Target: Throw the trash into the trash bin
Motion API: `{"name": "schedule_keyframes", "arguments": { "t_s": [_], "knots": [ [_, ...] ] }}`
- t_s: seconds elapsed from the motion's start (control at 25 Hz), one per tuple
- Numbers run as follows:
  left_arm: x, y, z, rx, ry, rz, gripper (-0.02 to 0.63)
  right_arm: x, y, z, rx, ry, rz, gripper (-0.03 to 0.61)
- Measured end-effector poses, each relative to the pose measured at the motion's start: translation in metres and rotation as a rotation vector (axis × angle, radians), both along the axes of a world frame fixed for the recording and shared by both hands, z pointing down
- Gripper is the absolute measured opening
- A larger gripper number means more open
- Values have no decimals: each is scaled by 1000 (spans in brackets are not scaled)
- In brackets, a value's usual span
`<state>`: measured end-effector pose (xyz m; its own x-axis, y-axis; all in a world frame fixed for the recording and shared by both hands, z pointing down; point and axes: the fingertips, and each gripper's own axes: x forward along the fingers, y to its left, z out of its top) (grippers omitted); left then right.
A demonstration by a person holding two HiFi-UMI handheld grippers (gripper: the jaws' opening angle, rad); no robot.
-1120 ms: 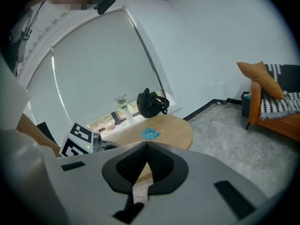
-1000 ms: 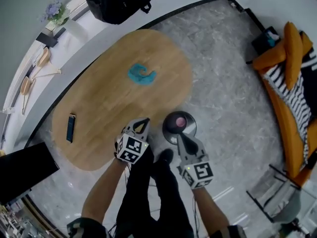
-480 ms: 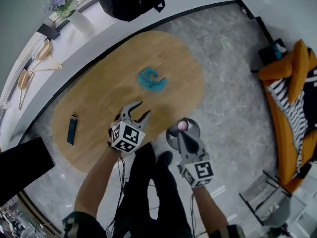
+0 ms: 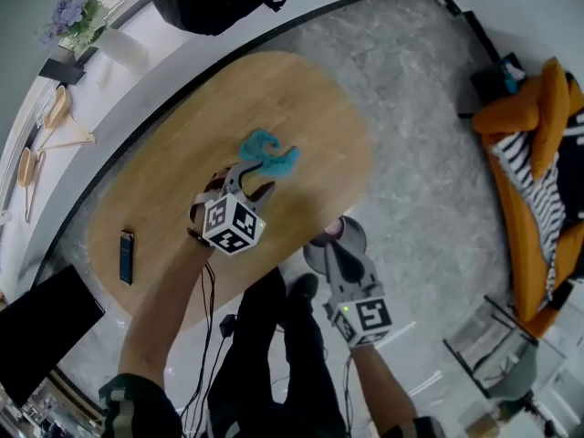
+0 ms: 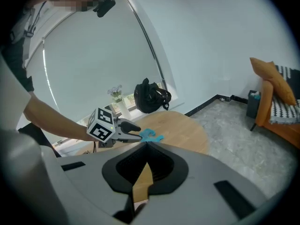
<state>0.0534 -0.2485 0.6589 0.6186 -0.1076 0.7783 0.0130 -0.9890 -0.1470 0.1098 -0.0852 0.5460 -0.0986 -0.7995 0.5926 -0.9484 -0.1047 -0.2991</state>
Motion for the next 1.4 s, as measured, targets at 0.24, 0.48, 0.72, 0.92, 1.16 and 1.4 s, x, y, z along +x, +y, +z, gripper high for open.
{"name": "schedule_keyframes", "arguments": {
  "t_s": [0.24,0.48,0.72,0.92,1.16,1.4],
  "knots": [
    [13,-10,39,-1,-135,120,173,10,2,13,-32,5,42,0],
    [14,-11,65,-36,-236,182,173,19,4,14,-52,-8,101,0],
    [14,-9,72,-32,-263,201,150,26,11,18,-52,-10,126,0],
    [17,-8,61,63,-216,212,22,22,19,19,-47,-3,115,0],
    [20,5,35,84,-169,213,12,20,30,13,-38,0,107,0],
    [28,37,-9,105,-86,208,9,22,49,0,-11,5,96,0]
  ]
}}
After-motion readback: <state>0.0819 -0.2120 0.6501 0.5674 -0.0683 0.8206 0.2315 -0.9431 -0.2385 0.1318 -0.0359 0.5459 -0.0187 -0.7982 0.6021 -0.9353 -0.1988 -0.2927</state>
